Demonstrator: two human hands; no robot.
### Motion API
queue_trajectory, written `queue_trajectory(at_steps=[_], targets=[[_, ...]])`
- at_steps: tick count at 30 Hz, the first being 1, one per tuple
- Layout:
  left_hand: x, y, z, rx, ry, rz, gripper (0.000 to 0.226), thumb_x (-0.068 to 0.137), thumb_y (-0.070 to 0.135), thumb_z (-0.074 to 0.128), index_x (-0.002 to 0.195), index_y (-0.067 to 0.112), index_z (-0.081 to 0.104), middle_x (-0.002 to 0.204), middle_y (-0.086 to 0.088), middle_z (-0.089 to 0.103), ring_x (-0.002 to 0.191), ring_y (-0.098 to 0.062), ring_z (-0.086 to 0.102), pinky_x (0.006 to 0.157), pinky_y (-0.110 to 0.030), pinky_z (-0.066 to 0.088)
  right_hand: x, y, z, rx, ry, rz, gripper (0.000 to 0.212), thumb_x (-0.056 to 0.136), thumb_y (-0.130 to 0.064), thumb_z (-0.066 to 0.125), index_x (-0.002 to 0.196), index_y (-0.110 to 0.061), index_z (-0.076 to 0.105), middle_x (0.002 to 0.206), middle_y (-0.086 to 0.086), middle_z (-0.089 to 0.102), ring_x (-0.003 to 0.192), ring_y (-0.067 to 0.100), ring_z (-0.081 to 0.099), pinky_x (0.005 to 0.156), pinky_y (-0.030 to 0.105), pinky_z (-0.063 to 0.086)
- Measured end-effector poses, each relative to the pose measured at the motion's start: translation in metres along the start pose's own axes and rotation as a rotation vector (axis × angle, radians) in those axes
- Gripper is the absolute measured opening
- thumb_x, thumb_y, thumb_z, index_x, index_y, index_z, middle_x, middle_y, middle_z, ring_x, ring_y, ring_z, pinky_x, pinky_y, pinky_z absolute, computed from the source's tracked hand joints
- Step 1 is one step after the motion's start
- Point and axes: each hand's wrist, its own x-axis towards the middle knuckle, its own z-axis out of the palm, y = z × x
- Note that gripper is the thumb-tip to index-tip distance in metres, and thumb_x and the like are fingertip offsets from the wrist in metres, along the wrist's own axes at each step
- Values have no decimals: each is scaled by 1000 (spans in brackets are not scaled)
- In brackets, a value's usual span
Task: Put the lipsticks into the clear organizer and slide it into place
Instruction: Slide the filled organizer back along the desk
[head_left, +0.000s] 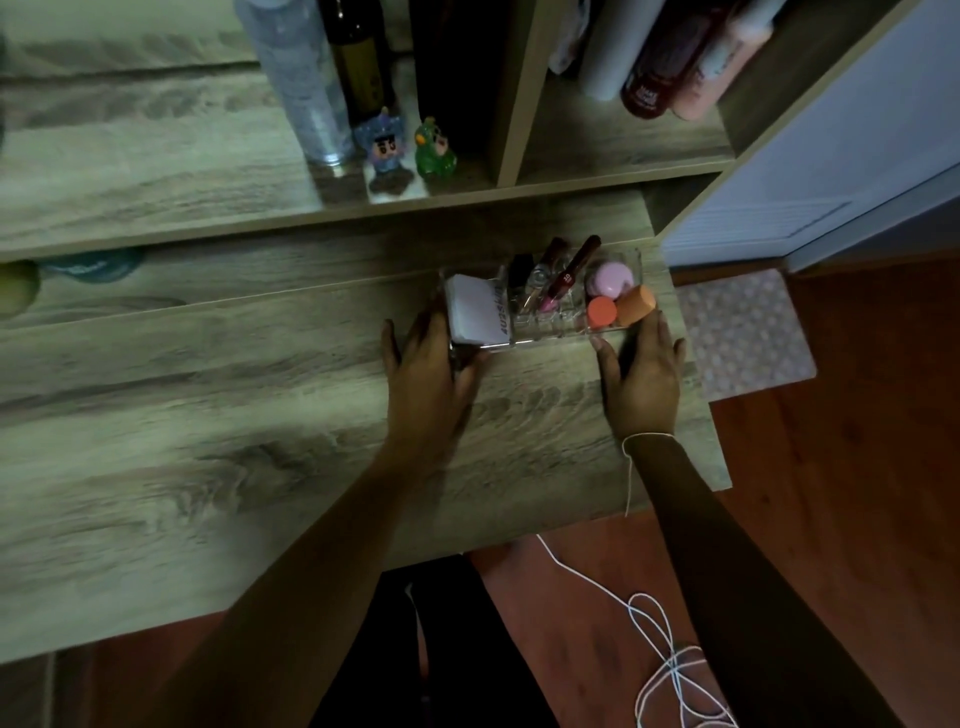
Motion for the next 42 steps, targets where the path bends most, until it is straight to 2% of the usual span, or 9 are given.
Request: queue_trajectory(at_steps=[8,20,28,33,42], targets=[[2,0,0,24,12,-3,65,90,55,48,142,19,33,146,-2,45,135,-15,38,117,-37,-9,3,1,3,-31,-27,-1,73,95,-52,42,151,-11,19,157,11,30,147,29,22,120,56,12],[1,1,-2,27,15,9,67,89,61,40,140,17,36,145,-4,46,135,-16,39,118,-43,-1,7,3,5,-61,-50,15,77,96,-54,40,153,-13,9,159,9,24,149,27,15,120,55,5],[2,0,0,40,11,5,65,90,55,47,139,15,36,143,-4,48,134,-18,40,119,-46,4,6,1,4,-65,-43,17,78,95,-55,40,153,-14,8,160,8,23,149,26,15,120,53,6],[0,-1,-1,51,-8,0,62,91,57,41,139,18,37,144,-2,47,135,-15,38,119,-47,4,6,2,5,-83,-45,15,77,95,-56,39,153,-14,8,160,7,23,149,25,16,120,53,6],[-2,-3,0,27,3,13,59,92,53,46,137,15,40,141,-5,50,133,-19,42,119,-47,4,7,7,6,-66,-73,20,77,95,-58,37,153,-18,6,160,7,22,149,25,14,120,54,6]])
